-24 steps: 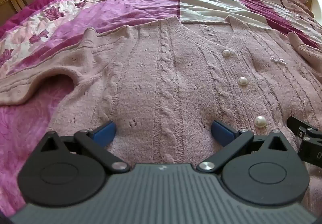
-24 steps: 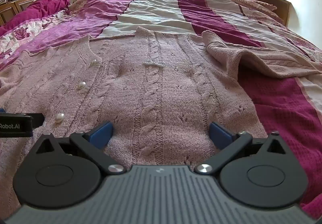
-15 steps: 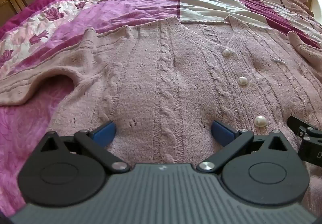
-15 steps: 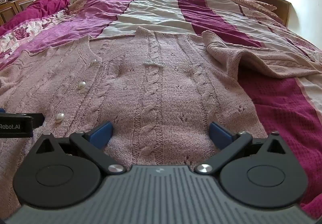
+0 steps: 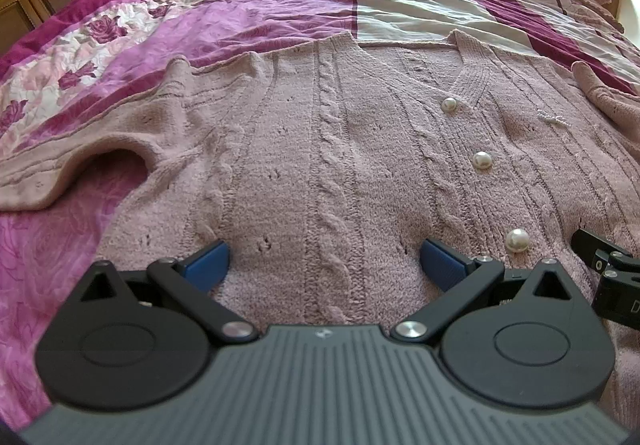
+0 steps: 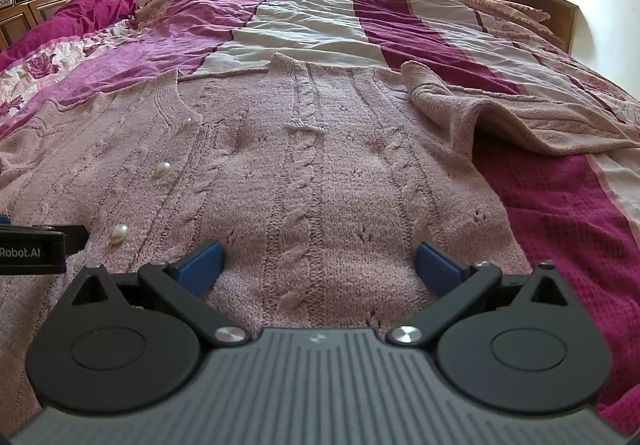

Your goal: Fold small clothes

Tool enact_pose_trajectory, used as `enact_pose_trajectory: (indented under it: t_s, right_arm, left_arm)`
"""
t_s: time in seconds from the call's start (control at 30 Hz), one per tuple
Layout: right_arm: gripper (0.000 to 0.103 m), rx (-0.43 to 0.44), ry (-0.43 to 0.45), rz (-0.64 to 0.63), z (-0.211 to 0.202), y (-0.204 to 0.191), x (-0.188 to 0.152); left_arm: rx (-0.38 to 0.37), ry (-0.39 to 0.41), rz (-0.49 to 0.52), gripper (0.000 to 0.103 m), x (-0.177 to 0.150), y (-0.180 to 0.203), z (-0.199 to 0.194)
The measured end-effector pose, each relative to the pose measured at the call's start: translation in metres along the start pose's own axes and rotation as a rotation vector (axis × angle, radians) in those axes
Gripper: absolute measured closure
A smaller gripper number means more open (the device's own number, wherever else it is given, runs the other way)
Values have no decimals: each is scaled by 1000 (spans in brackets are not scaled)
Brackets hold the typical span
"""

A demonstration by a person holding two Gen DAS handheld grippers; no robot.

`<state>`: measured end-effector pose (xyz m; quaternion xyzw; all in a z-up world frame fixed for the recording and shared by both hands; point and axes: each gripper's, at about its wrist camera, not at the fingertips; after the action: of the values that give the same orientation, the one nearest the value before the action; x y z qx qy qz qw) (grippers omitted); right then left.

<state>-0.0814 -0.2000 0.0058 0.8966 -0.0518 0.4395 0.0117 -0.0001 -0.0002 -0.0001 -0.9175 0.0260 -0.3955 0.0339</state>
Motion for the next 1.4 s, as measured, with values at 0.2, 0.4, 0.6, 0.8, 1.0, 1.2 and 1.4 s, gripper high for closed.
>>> enact_pose_trajectory:
  t_s: [0.2, 0.4, 0.6, 0.8, 1.0, 1.2, 1.4]
  right_arm:
    - [0, 0, 0, 0, 0, 0, 0]
    - [0, -1, 0, -1, 0, 0, 0]
    - [0, -1, -1, -1, 0, -1, 0]
    - [0, -2, -1, -2, 1, -1, 0]
    - [0, -2, -2, -2, 0, -2, 0]
    - [0, -5, -6, -6, 0, -3, 0]
    - [0, -7, -8, -11, 2, -4, 0]
  left_arm:
    - [1, 0, 0, 0, 0, 0, 0]
    - [1, 1, 1, 0, 0, 0, 0]
    - [1, 1, 1, 0, 0, 0, 0]
    - [2, 1, 1, 0, 0, 0, 0]
    - [2, 1, 2, 0, 0, 0, 0]
    - [2, -1, 5, 0, 0, 0, 0]
    - [4, -4, 8, 0, 0, 0, 0]
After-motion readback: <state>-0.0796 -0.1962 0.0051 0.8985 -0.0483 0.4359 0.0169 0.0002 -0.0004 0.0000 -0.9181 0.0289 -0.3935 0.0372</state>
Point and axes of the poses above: each gripper's, at about its wrist camera, not at the fingertips, and z roughly the way its jaws point, y to its right, x to its top, and after that the axes turned 2 degrees about x, right-handed
